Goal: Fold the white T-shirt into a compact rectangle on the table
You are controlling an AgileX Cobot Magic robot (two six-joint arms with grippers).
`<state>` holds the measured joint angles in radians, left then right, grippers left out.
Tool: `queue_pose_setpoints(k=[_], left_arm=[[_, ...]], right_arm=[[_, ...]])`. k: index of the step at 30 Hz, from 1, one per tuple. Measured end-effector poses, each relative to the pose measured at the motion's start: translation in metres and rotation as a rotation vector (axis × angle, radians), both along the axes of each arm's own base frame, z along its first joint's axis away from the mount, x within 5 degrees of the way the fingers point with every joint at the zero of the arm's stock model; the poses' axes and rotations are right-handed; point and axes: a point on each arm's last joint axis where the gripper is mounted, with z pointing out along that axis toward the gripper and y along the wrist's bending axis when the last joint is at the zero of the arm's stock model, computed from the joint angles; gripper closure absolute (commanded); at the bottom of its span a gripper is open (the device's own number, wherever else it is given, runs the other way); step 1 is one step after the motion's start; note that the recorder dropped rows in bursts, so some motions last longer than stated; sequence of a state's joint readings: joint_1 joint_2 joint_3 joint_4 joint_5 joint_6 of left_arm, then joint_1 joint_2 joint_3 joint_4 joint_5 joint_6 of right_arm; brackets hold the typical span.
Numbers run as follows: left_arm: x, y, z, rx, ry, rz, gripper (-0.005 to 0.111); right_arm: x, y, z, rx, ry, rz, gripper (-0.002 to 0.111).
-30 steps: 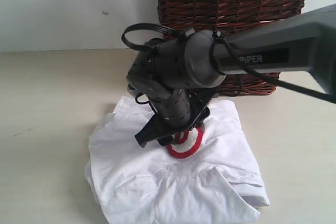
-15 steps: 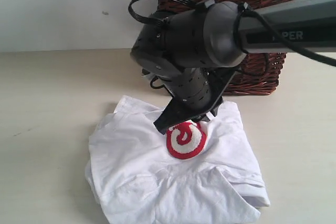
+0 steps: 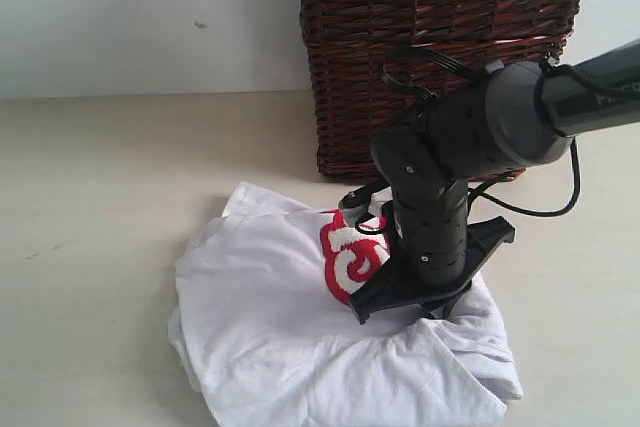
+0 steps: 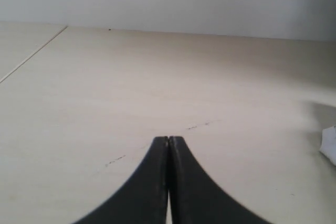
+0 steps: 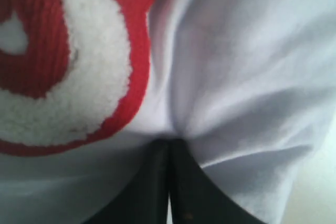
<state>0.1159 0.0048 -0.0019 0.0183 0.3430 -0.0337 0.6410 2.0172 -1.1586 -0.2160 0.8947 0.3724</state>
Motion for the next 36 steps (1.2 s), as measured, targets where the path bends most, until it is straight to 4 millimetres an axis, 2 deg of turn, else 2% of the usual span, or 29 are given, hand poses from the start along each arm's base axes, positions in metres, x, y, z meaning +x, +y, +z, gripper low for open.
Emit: queue_pose_setpoints(k=[5,12,18,24,28,30,33,36], left_arm=[[0.000,0.000,0.000,0.000,0.000,0.000,0.107],[0.000,0.000,0.000,0.000,0.000,0.000,0.107],[0.000,0.000,0.000,0.000,0.000,0.000,0.107],[0.000,0.000,0.000,0.000,0.000,0.000,0.107],[0.000,0.000,0.000,0.000,0.000,0.000,0.107],[0.000,0.000,0.000,0.000,0.000,0.000,0.107],[0.000,0.000,0.000,0.000,0.000,0.000,0.107],[0.000,0.000,0.000,0.000,0.000,0.000,0.107]], right_arm=[[-0.004,-0.006,0.000,-0.056,0.048,0.054,0.108],[0.002,-0.024,0.000,-0.106,0.064,-0.016,0.108],[0.006,-0.024,0.005,-0.059,0.005,-0.012,0.108],[0.010,-0.020,0.037,0.049,-0.135,-0.003,0.108],[0.001,-0.013,0.054,0.167,-0.128,-0.023,0.108],[-0.010,-0.005,0.051,0.227,-0.113,0.007,0.108],[-0.024,0.007,0.035,0.284,-0.098,0.040,0.108],[-0.022,0.011,0.017,0.297,-0.103,0.030,0.108]])
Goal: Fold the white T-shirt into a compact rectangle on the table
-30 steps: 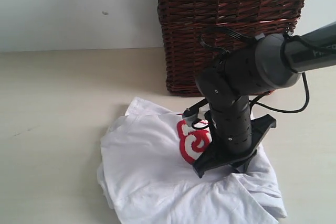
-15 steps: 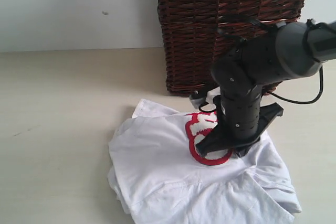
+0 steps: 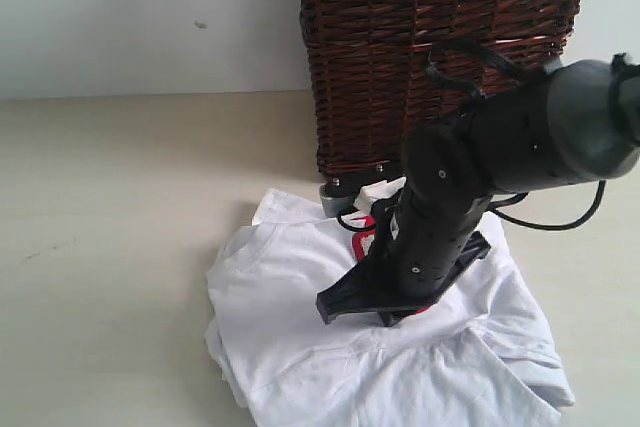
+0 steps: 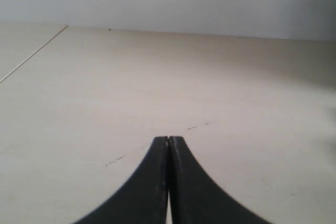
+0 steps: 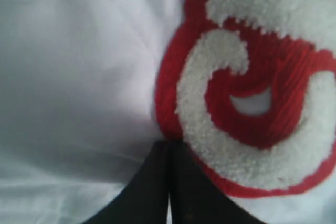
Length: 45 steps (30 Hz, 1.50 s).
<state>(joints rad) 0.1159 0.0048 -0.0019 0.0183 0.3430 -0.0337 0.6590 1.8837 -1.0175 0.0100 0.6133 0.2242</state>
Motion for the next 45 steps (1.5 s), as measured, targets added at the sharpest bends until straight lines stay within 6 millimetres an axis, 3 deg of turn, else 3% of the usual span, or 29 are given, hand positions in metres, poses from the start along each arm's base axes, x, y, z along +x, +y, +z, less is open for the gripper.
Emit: queue_pose_setpoints(k=[3,10,14,21,24,30,37,45], left_arm=[[0.000,0.000,0.000,0.000,0.000,0.000,0.107],[0.000,0.000,0.000,0.000,0.000,0.000,0.107],[0.000,0.000,0.000,0.000,0.000,0.000,0.107],[0.000,0.000,0.000,0.000,0.000,0.000,0.107],[0.000,0.000,0.000,0.000,0.000,0.000,0.107],[0.000,0.000,0.000,0.000,0.000,0.000,0.107],[0.000,0.000,0.000,0.000,0.000,0.000,0.107],[0.000,0.000,0.000,0.000,0.000,0.000,0.107]], right_arm=[[0.013,-0.002,-0.015,0.002,0.015,-0.046,0.108],[0.053,-0.005,-0.021,0.026,0.003,-0.135,0.108],[0.062,-0.003,-0.019,0.033,-0.012,-0.133,0.108],[0.061,-0.005,-0.007,0.008,-0.013,-0.071,0.108],[0.056,-0.008,0.018,0.021,-0.047,-0.047,0.108],[0.032,-0.023,0.093,0.118,-0.204,-0.037,0.108],[-0.028,-0.059,0.177,0.256,-0.419,-0.035,0.108],[-0.110,-0.105,0.235,0.434,-0.654,0.005,0.108]])
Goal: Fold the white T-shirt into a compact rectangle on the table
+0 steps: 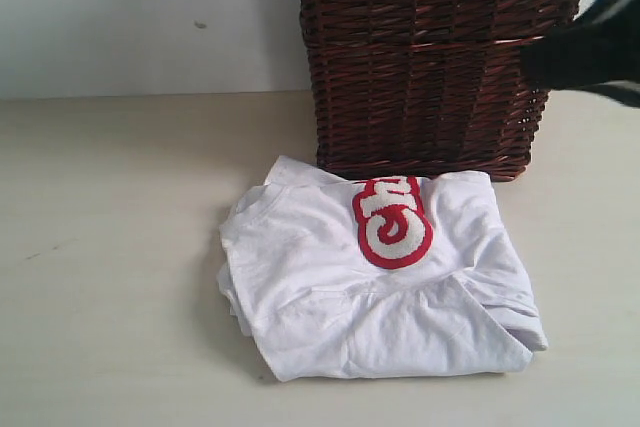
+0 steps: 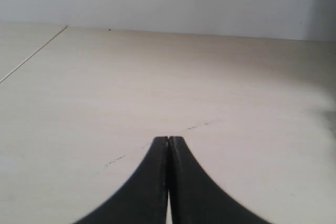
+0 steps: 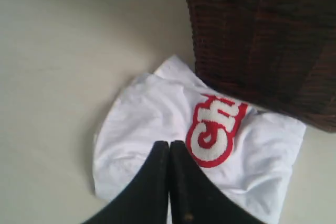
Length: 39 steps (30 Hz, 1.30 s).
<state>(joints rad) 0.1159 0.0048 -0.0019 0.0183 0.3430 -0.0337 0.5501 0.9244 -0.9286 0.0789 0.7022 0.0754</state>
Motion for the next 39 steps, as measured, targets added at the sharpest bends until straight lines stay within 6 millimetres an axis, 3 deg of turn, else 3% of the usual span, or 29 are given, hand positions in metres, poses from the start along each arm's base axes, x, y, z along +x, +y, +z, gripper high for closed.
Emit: queue_pose_setpoints(k=[4,10,14,20,23,28,39], left_arm=[[0.000,0.000,0.000,0.000,0.000,0.000,0.107],[0.000,0.000,0.000,0.000,0.000,0.000,0.107],[0.000,0.000,0.000,0.000,0.000,0.000,0.107],[0.000,0.000,0.000,0.000,0.000,0.000,0.107],[0.000,0.000,0.000,0.000,0.000,0.000,0.107],[0.000,0.000,0.000,0.000,0.000,0.000,0.107],[0.000,0.000,0.000,0.000,0.000,0.000,0.107]], right_arm=[[-0.050,-0.029,0.023,0.112,-0.158,0.011,0.108],[-0.120,-0.071,0.043,0.265,-0.397,0.019,0.108],[-0.163,-0.097,0.046,0.358,-0.547,0.023,0.108],[-0.211,-0.126,0.040,0.462,-0.719,0.025,0.108],[-0.217,-0.129,0.039,0.463,-0.743,0.023,0.108],[-0.213,-0.115,0.034,0.485,-0.746,0.050,0.108],[-0.168,-0.093,-0.005,0.451,-0.763,-0.133,0.108]])
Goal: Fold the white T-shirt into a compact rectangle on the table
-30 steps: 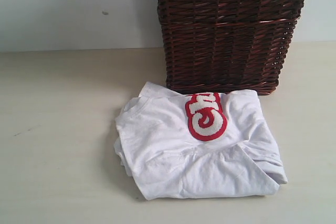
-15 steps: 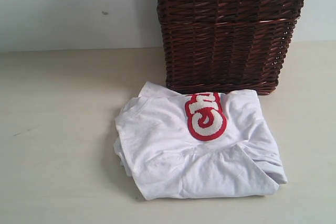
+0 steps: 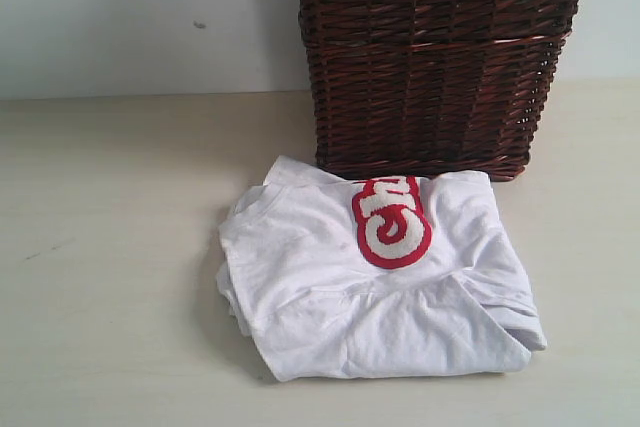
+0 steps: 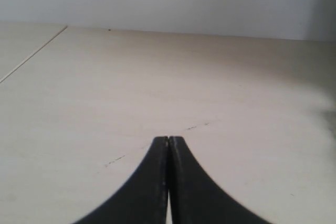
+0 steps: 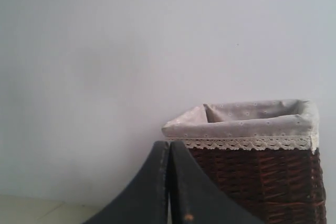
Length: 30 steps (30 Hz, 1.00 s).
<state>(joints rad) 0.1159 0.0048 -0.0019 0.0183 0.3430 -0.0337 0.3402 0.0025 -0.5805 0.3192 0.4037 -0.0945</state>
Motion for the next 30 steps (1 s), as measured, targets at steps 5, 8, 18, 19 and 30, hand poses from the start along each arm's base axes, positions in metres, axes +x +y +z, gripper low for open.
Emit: queue_pose_setpoints(k=[5,8,18,19,30], left_arm=[[0.000,0.000,0.000,0.000,0.000,0.000,0.107],[0.000,0.000,0.000,0.000,0.000,0.000,0.107],[0.000,0.000,0.000,0.000,0.000,0.000,0.107],[0.000,0.000,0.000,0.000,0.000,0.000,0.107],[0.000,0.000,0.000,0.000,0.000,0.000,0.107]], right_arm=[[0.016,0.000,-0.013,0.056,-0.058,-0.054,0.108],[0.024,0.000,-0.023,0.082,-0.081,-0.079,0.108],[0.037,0.001,-0.042,0.107,-0.087,-0.109,0.108],[0.037,0.001,-0.042,0.107,-0.087,-0.109,0.108],[0.037,0.002,-0.043,0.104,-0.078,-0.106,0.108]])
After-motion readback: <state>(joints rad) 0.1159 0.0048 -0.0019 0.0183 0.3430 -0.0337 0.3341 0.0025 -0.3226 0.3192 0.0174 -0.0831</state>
